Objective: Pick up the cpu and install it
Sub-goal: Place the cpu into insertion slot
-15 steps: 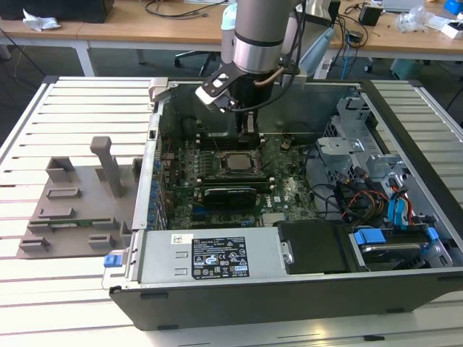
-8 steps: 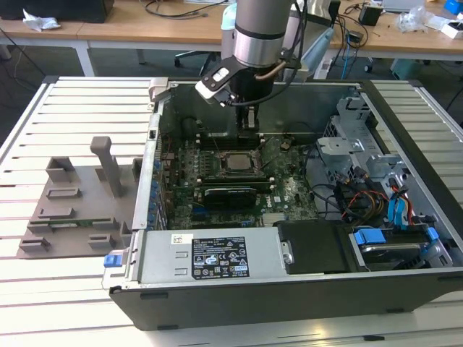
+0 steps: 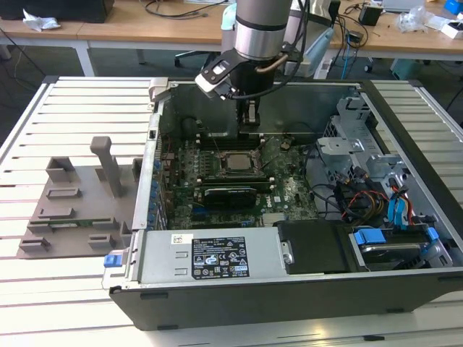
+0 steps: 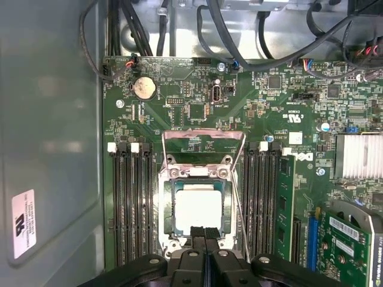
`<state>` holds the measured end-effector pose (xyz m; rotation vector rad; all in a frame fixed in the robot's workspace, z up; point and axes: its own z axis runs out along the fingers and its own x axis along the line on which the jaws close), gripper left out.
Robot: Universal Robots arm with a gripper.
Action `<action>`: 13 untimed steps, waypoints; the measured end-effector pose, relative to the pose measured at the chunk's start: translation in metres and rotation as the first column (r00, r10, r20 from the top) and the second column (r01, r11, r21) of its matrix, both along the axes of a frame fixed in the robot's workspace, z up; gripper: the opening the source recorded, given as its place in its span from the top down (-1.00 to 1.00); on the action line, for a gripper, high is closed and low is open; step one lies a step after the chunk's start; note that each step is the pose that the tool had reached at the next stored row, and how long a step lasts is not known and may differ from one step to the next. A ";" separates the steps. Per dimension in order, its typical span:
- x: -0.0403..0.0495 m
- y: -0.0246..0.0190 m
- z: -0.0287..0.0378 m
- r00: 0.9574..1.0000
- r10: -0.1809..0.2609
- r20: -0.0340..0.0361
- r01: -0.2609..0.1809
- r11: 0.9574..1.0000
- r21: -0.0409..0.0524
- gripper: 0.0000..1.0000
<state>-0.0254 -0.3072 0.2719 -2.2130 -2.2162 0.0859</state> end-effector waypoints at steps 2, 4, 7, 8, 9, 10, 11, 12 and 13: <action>0.0000 0.0000 0.0024 1.000 0.000 0.000 0.000 1.000 0.000 0.79; 0.0000 0.0000 0.0055 1.000 0.000 0.000 0.000 1.000 0.000 0.79; 0.0000 0.0000 0.0099 1.000 0.000 0.000 0.000 1.000 0.000 0.79; 0.0000 0.0000 0.0110 1.000 0.000 0.000 0.000 1.000 0.000 0.79; 0.0000 0.0000 0.0122 1.000 0.000 0.000 0.000 1.000 0.000 0.79; 0.0000 0.0000 0.0134 1.000 0.000 0.000 0.000 1.000 0.000 0.79; 0.0000 0.0000 0.0146 1.000 0.000 0.000 0.000 1.000 0.000 0.79; 0.0000 0.0000 0.0157 1.000 0.000 0.000 0.000 1.000 0.000 0.79; 0.0000 0.0000 0.0167 1.000 0.000 0.000 0.000 1.000 0.000 0.79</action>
